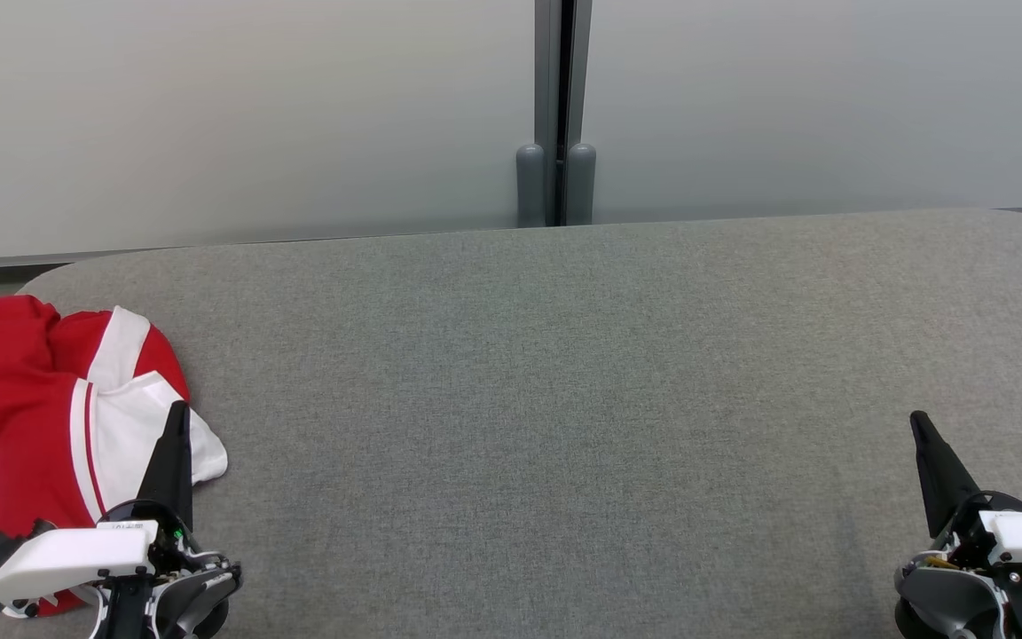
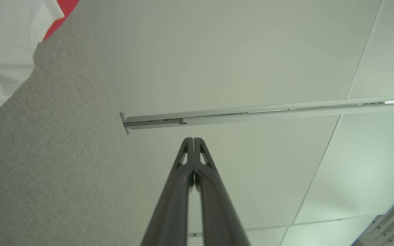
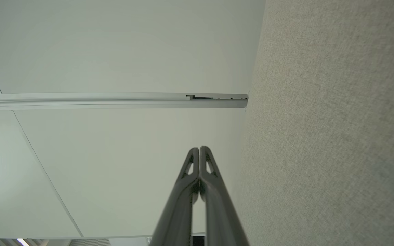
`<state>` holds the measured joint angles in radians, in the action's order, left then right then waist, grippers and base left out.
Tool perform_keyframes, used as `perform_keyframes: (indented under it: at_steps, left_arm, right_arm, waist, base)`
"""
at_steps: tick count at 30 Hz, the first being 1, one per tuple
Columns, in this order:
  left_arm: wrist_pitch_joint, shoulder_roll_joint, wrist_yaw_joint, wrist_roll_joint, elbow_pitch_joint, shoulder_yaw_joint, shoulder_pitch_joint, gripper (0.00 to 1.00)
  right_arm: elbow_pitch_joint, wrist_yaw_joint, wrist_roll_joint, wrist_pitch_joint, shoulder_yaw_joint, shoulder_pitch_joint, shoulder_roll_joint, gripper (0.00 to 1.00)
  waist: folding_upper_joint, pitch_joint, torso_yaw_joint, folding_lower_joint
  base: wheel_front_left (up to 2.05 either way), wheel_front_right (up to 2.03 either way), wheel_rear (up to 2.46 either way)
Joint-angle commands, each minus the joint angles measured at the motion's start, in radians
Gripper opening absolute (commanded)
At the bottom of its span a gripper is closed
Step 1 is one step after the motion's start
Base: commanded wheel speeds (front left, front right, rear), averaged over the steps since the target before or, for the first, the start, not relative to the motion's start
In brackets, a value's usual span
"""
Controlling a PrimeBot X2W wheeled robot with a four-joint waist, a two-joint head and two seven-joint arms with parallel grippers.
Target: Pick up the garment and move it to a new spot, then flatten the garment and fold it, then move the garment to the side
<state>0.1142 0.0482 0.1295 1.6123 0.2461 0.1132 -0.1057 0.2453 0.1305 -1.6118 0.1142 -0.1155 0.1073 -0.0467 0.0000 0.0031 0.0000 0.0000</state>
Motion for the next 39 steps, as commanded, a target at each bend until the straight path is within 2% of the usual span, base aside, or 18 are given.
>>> perform_keyframes:
  at_steps: [1,21,22,26,39]
  left_arm:
    - [0.002,0.003,0.004,0.001,0.0,0.003,-0.011,0.0]
    - [0.002,0.003,0.004,0.001,0.0,0.003,-0.011,0.0]
    - [0.0,0.0,0.0,0.0,0.0,0.0,0.0,1.0]
    - [-0.003,-0.01,0.0,0.0,0.026,-0.004,0.027,1.0]
    - [-0.068,-0.007,0.0,-0.037,-0.023,-0.033,0.033,1.0]
  right_arm:
    - [-0.003,0.0,-0.002,0.002,-0.001,0.004,-0.005,0.0]
    - [-0.003,0.0,-0.002,0.002,-0.001,0.004,-0.005,0.0]
    - [0.0,0.0,0.0,0.0,0.0,0.0,0.0,1.0]
    - [0.025,0.0,0.0,-0.001,0.004,-0.024,0.012,1.0]
    - [-0.03,0.0,0.011,-0.061,0.06,-0.006,0.008,1.0]
  waist:
    - [0.0,0.0,0.0,0.0]
    - [0.0,0.0,0.0,0.0]
    - [0.0,0.0,0.0,0.0]
    - [0.0,0.0,0.0,0.0]
    - [0.0,0.001,0.008,0.0]
  base:
    - [0.0,0.0,0.0]
    - [0.0,0.0,0.0]
    - [0.0,0.0,0.0]
    - [0.0,0.0,0.0]
    - [0.0,0.0,0.0]
